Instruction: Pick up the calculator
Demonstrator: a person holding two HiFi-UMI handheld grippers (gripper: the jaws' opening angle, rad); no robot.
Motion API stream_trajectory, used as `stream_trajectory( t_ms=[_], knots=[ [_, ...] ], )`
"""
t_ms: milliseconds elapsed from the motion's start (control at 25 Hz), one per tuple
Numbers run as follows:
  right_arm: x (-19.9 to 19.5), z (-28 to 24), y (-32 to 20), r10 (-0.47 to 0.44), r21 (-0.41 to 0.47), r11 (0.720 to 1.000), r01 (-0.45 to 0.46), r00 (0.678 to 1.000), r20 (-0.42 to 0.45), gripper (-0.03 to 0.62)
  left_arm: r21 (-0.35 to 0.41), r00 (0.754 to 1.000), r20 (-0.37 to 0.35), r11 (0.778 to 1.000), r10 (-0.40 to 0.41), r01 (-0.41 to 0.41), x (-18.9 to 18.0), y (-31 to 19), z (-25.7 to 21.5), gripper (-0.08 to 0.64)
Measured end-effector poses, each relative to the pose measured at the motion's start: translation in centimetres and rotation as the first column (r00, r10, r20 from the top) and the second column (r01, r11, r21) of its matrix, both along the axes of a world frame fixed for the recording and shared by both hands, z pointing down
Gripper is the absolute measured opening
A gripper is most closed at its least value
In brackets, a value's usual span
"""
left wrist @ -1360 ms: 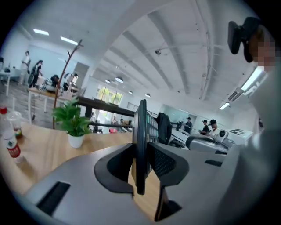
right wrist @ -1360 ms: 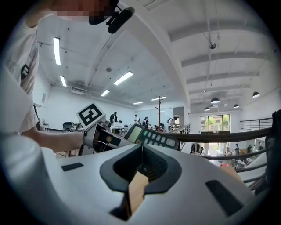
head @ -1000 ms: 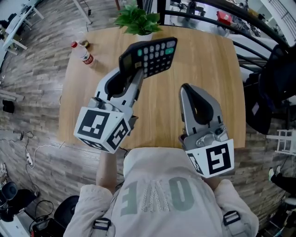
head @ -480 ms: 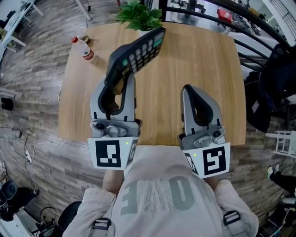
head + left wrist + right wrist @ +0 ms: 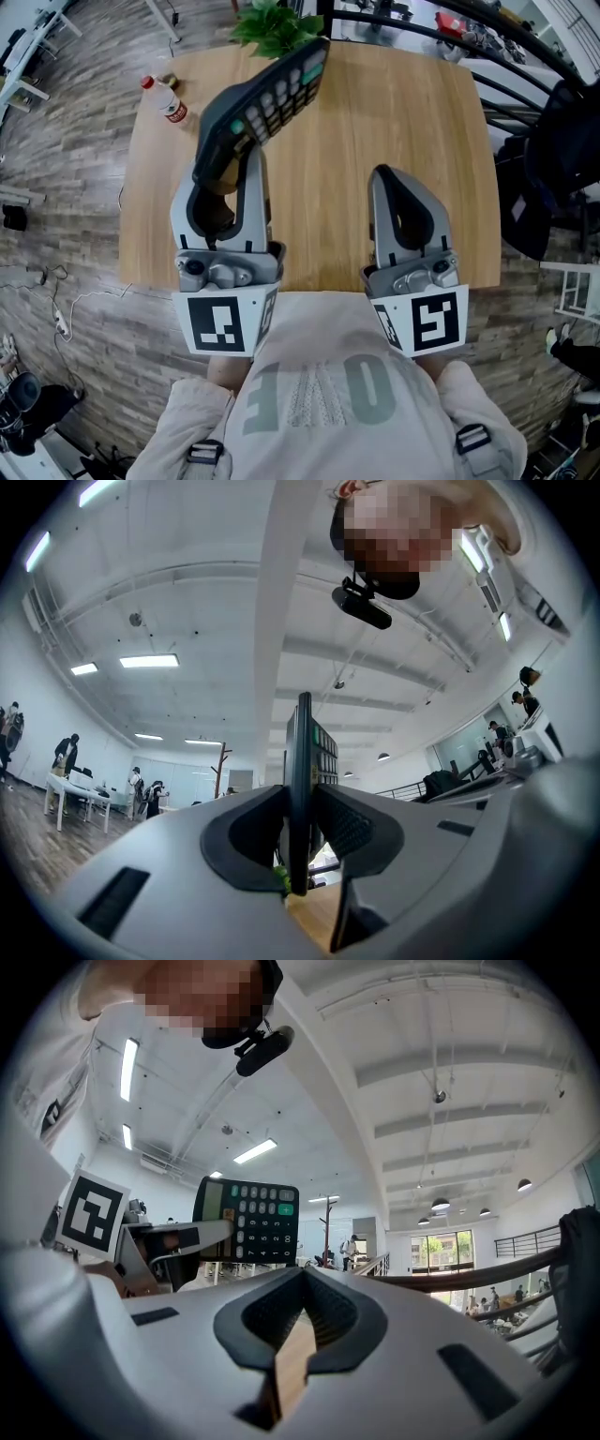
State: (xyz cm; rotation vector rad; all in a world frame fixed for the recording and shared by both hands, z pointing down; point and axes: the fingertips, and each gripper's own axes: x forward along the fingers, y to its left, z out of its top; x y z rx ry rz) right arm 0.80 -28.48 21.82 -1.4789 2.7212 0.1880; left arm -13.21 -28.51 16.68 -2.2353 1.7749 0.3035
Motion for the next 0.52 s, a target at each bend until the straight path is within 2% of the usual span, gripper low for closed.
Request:
stream_trajectory(
  t_ms=[200, 400, 520],
  knots=[
    [0.15, 0.23, -0.56, 0.012, -0.007, 1.0, -0.012, 1.0, -0.006, 0.018, 0.003, 1.0, 0.01, 1.0, 0.008, -0.008, 0.27, -0.4, -0.12, 0.117],
    [0.17, 0.45, -0.47, 0.01, -0.005, 1.0, -0.01, 1.0, -0.014, 0.018, -0.014, 0.997, -0.059, 0.999, 0.045, -0.046, 0.35, -0.46, 0.23, 0.117],
    [0.17, 0.49, -0.41, 0.008, -0.001, 1.0, -0.008, 1.0, -0.026, 0.018, -0.019, 0.997, -0.063, 0.999, 0.039, -0.04, 0.26, -0.41, 0.34, 0.117]
  ],
)
